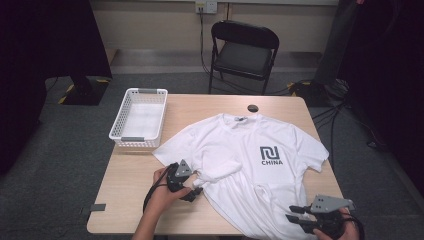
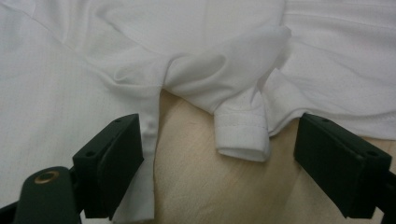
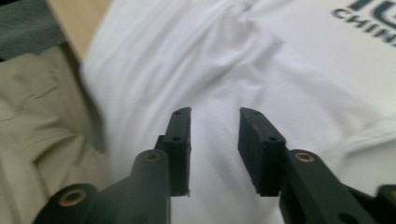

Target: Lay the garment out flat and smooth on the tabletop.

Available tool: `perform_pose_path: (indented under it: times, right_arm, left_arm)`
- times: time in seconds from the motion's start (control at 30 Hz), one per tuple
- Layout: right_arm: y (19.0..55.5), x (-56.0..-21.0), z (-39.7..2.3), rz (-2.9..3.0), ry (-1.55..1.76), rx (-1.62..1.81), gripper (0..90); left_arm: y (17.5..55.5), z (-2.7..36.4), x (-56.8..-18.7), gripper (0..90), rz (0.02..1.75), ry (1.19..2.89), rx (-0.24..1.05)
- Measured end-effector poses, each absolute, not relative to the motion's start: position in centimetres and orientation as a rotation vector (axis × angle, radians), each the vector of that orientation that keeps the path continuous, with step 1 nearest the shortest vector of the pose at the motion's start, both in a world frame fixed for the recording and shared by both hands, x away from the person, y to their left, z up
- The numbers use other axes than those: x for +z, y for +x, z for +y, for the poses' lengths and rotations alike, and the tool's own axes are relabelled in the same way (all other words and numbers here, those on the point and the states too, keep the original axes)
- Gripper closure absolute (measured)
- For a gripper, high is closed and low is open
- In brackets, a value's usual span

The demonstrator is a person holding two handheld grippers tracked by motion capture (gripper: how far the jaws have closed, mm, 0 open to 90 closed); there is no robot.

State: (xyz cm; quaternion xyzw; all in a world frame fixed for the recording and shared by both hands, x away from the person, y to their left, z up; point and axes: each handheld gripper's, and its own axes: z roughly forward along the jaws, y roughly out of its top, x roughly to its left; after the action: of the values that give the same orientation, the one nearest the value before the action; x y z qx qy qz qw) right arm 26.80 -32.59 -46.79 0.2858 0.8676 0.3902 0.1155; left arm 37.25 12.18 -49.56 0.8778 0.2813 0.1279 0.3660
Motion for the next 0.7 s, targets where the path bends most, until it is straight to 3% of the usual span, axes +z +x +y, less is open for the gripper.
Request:
perform_pose_path:
  times: [0.3, 0.37, 0.43, 0.7]
  right_arm:
    - [29.9, -48.3, -30.9, 2.540, 0.854, 0.967, 63.4]
    - [30.0, -48.7, -31.1, 2.547, 0.877, 0.999, 68.8]
    - [29.8, -48.7, -31.3, 2.550, 0.898, 1.015, 81.4]
    - [28.3, -48.6, -31.2, 2.607, 0.861, 1.049, 86.6]
  left_arm:
    - [37.2, 12.2, -49.6, 14.9, 0.722, 2.249, 0.330]
    - [37.2, 12.2, -49.6, 15.0, 0.716, 2.255, 0.331]
    - [37.2, 12.2, -49.7, 14.9, 0.717, 2.252, 0.329]
    - [37.2, 12.3, -49.6, 15.0, 0.721, 2.253, 0.327]
